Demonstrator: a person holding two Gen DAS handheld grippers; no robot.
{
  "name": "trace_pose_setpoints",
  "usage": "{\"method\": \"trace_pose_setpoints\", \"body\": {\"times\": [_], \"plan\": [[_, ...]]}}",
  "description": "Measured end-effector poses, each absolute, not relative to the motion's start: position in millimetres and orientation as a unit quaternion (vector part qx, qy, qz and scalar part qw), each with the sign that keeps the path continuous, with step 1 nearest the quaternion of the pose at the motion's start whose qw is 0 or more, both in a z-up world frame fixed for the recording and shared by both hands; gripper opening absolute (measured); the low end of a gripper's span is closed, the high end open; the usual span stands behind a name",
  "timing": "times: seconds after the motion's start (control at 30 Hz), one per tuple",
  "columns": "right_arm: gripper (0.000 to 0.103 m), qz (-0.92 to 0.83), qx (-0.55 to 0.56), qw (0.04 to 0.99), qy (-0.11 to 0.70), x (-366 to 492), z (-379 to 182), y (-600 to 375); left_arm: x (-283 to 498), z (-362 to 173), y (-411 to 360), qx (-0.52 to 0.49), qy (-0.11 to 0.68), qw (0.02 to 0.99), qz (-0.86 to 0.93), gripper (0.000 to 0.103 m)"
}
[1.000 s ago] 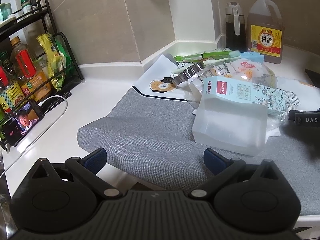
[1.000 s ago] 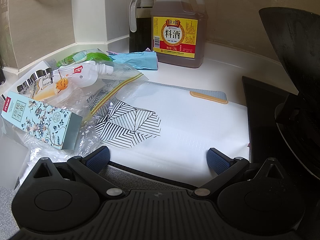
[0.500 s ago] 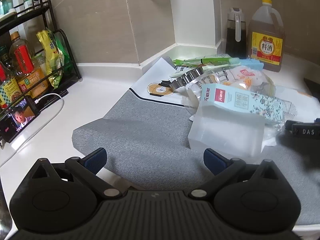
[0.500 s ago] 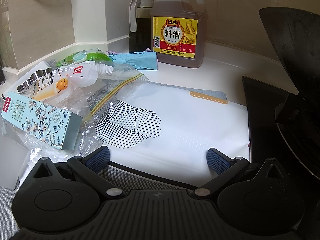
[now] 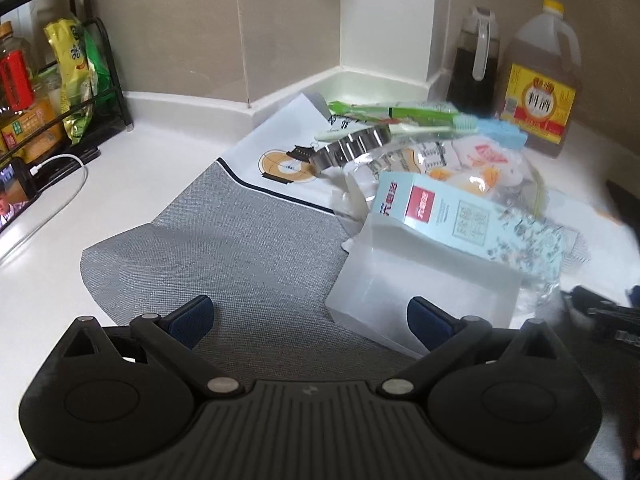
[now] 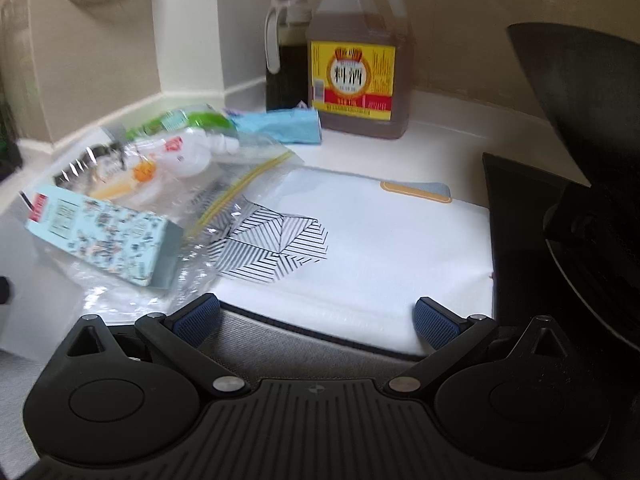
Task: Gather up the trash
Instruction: 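Grasp the clear plastic box with the left tool while right lifts carton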
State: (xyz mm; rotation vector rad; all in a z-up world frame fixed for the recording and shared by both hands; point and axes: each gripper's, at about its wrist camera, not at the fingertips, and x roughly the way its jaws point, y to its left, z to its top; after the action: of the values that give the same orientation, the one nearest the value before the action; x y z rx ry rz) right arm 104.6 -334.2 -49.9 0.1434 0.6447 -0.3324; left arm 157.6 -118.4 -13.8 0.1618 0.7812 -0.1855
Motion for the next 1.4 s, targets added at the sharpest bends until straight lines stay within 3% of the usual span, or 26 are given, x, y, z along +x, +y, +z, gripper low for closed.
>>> {"method": "trace_pose_setpoints", "body": {"times": [0.33, 0.67, 0.9, 1.17, 1.4], "plan": [[0.103, -0.126, 0.09, 0.948, 0.277, 77.0, -28.5, -323.4, 168.6, -22.2, -85.0, 0.174, 0.333, 0.925, 0.059, 0.103], [0.103, -0.067, -0.009, 0.97, 0.232, 84.3, -4.1, -288.8, 147.7, 4.6, -72.8, 0.102, 0.311, 0.945, -0.017, 0.103], [0.103, -0.041, -0.077, 0.966, 0.245, 102.9, -6.1, -269.5, 140.0, 7.5, -90.2, 0.06, 0.318, 0.941, -0.1, 0.103], [0.103, -0.035, -0.08, 0.963, 0.253, 117.3, -12.2, -257.1, 172.6, -15.3, -103.3, 0.065, 0.365, 0.924, -0.09, 0.103], [0.103, -0.034, -0.076, 0.964, 0.251, 117.0, -14.0, -256.2, 177.3, -12.1, -60.2, 0.073, 0.364, 0.928, -0.032, 0.103]]}}
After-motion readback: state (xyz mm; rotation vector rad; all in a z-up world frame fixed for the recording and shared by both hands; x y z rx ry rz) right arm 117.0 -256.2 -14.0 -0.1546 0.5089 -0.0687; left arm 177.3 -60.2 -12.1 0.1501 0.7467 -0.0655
